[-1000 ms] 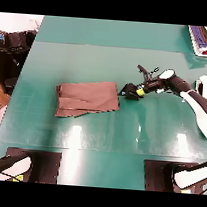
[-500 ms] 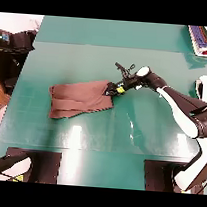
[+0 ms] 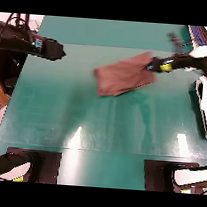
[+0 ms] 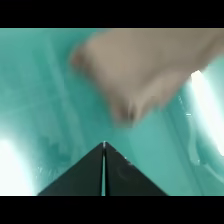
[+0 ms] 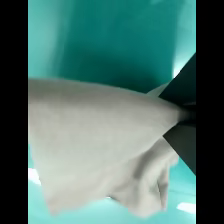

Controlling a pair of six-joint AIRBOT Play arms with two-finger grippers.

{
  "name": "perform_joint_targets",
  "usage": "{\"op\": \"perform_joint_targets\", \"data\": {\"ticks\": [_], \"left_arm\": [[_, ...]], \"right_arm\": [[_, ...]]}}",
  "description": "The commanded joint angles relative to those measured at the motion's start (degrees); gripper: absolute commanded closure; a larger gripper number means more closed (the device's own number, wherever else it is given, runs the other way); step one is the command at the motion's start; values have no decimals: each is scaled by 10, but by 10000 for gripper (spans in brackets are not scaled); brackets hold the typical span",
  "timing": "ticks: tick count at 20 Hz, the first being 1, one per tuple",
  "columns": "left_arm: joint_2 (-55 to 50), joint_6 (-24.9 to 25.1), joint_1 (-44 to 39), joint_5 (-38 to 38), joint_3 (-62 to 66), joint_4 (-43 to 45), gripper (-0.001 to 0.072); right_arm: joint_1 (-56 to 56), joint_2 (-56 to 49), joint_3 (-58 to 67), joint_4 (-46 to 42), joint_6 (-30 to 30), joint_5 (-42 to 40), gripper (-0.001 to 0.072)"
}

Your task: Fold the shirts.

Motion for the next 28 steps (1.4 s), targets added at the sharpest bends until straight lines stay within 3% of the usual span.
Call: {"op": "perform_joint_targets", "data": {"ticks": [1,7,11,15,22,28], "left_arm": [[-2,-5,-56,53,0,0,684],[-2,-5,-101,109,0,0,684],[-2,-5,-101,109,0,-2,684],[-2,-5,-101,106,0,-2,683],[-2,-5,-101,92,0,-2,683],[-2,-3,-101,92,0,-2,683]], "right_arm": [[-164,62,-3,-29,5,-26,694],[-348,75,-2,-23,5,-95,694],[-384,70,11,-22,5,-135,694],[-383,42,111,-23,5,-134,695],[-417,63,234,-27,6,-47,696],[-494,164,133,-29,6,-6,696]]}}
